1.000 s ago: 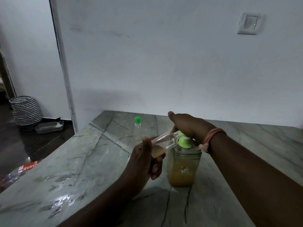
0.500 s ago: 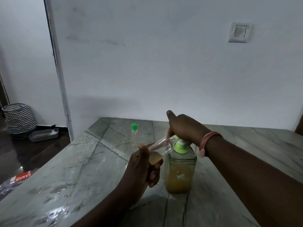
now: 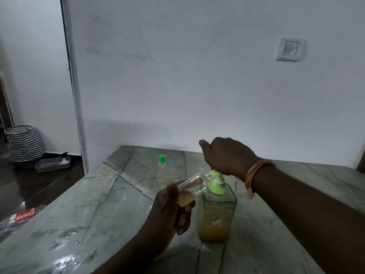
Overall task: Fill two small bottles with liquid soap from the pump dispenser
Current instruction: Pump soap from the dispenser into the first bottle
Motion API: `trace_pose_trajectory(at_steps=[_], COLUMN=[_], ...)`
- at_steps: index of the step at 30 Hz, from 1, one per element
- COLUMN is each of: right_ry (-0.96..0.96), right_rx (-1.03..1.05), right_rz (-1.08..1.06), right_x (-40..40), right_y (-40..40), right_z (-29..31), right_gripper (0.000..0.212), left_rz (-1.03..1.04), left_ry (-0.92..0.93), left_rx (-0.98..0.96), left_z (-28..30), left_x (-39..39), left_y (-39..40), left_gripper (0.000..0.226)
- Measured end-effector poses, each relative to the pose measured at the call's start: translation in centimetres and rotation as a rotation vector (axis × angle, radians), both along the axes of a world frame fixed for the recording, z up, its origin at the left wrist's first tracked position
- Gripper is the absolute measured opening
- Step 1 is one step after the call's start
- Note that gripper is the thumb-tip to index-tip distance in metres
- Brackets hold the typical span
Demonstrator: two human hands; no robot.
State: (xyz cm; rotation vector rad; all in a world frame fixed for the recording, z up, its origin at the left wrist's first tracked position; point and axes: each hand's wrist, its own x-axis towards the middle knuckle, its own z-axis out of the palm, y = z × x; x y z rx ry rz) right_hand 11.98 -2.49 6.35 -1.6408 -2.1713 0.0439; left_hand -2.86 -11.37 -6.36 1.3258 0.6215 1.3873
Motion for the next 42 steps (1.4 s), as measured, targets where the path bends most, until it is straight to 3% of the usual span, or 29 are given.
trace_pose_trajectory(at_steps=[4,11,19,24,30,37,42], right_ry=[0.013,-0.049,0.053,-0.072,0.013,-0.207,-0.035], right_rx=[0.007,-0.170,-0.021,-0.132,-0.150,-0.093,-0.103], right_rz=[0.000,0.023,0.105,0.044,0.040,-0.024,0.004], right_x=[0.0,-0.1,0.6,0.3,0.3,-0.5,0.1], right_y=[-0.1,-0.9,0.1,0.3,0.4,-0.3,0.0], right_z=[-1.7,-0.1,-2.0,-0.5,-1.6,0.1,-1.5], right_gripper=[0.062,0.048,0.066,0.056,0.060,0.059,0.061], left_rz=[0.015,0.034,0.030,0.026,0.009,0.012,0.010], left_ry=[-0.004,0.016,0.005,-0.004,-0.014,-0.011,-0.025], left_rx=[-0.013,-0.011,-0.013,-0.016,-0.008,0.008,-0.002], left_z=[-0.2,-0.3,-0.3,-0.2,-0.2,0.0,0.0], left_x=[-0.1,0.2,0.0,0.2,0.1,0.2,0.0], left_y=[0.3,0.1,0.4,0.2,0.3,-0.1,0.0], left_gripper=[0.091,0.095,0.093,0.094,0.091,0.086,0.091])
